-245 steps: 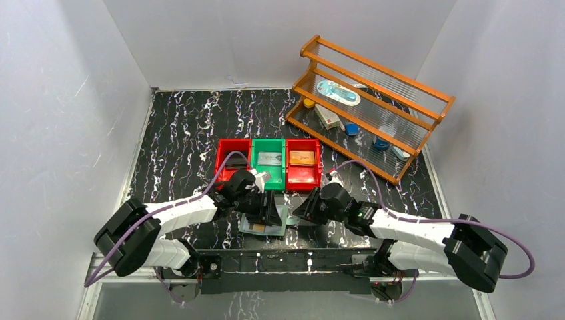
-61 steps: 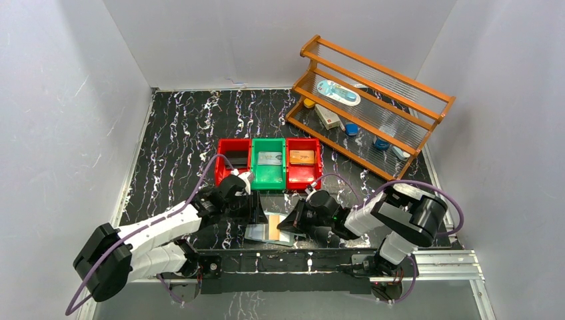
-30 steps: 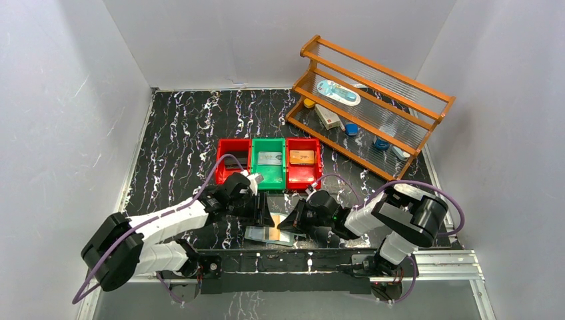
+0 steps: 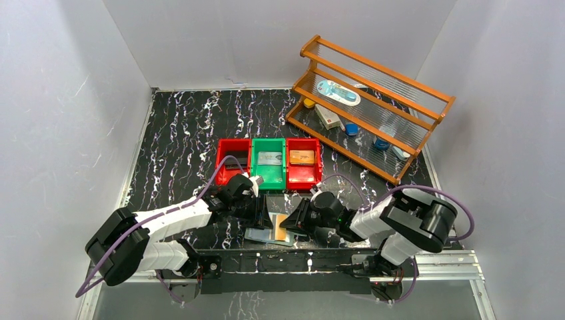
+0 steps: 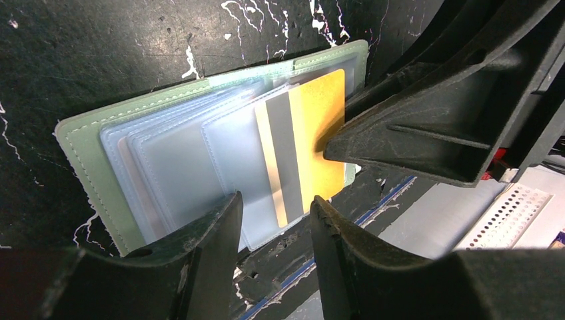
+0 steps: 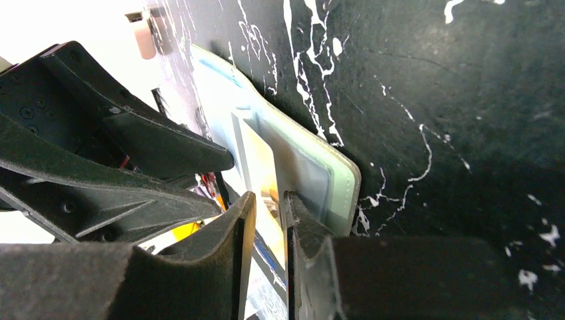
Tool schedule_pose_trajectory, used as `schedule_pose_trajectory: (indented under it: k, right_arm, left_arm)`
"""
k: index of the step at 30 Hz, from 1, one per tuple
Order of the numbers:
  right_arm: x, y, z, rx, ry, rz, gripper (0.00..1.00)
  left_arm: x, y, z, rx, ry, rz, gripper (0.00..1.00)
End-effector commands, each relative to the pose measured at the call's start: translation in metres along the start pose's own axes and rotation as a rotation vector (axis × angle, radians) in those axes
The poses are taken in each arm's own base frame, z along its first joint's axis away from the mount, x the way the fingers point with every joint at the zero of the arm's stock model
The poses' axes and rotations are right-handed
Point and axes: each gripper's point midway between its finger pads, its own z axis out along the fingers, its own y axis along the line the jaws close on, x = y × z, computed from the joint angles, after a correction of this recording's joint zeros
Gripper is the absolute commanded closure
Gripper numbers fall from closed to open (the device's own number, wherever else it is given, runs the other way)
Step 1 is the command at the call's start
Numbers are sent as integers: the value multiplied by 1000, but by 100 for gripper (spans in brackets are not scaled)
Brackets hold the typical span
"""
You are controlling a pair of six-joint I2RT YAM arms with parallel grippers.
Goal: Take the credit cards out of the card holder
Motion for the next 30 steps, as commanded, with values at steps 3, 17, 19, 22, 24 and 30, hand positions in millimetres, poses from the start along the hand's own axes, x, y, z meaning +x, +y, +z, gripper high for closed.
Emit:
schedule_pose_trajectory:
  k: [3, 17, 19, 22, 24, 30]
  right_arm:
    - [-2, 20, 5, -106, 1, 8, 72]
    - [4, 20, 6, -131, 4, -3, 82]
    - [3, 16, 2, -122, -10, -3, 86]
    - [2, 12, -2, -102, -25, -12, 91]
    - [1, 11, -4, -95, -29, -17, 91]
    - [1, 15, -10, -117, -34, -25, 92]
  left_arm:
    - [23, 43, 2, -169, 67, -2, 58]
    - [22, 44, 3, -172, 66, -1, 58]
    - [22, 44, 3, -172, 64, -2, 58]
    - [21, 43, 2, -170, 60, 1, 58]
    - [20, 42, 3, -169, 58, 3, 58]
    - [19, 41, 2, -165, 59, 6, 58]
